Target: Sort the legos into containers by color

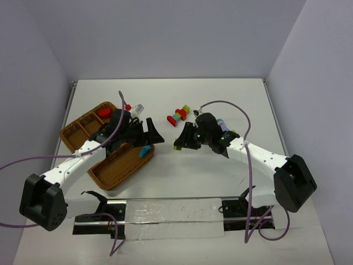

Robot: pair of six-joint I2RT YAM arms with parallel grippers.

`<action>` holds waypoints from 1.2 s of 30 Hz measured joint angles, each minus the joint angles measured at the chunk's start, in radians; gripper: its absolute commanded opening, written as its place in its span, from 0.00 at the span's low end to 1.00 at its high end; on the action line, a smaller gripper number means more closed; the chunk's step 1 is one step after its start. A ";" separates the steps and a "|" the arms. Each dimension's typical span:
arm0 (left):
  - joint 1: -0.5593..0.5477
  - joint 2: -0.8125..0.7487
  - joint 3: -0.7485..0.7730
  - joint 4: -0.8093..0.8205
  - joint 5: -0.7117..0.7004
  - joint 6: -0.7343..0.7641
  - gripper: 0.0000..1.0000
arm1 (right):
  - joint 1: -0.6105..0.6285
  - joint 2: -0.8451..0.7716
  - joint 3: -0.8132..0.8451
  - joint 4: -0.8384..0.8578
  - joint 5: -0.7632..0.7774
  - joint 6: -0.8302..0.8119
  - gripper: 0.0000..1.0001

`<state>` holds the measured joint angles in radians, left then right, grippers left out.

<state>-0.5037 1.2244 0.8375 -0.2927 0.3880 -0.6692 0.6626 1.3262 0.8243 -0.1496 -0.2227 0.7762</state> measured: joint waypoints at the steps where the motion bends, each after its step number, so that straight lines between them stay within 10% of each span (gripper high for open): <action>1: -0.001 -0.017 -0.011 0.012 0.007 0.004 0.96 | -0.024 0.000 -0.001 0.020 -0.025 0.028 0.07; 16: -0.135 -0.072 -0.065 0.136 -0.005 0.014 0.93 | -0.089 0.053 -0.047 0.274 -0.246 0.274 0.07; 36: -0.153 0.081 0.045 0.171 -0.021 0.021 0.54 | -0.094 0.031 -0.065 0.329 -0.267 0.301 0.07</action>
<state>-0.6564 1.3052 0.8829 -0.1216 0.3671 -0.6477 0.5690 1.3567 0.7590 0.1799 -0.4895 1.0771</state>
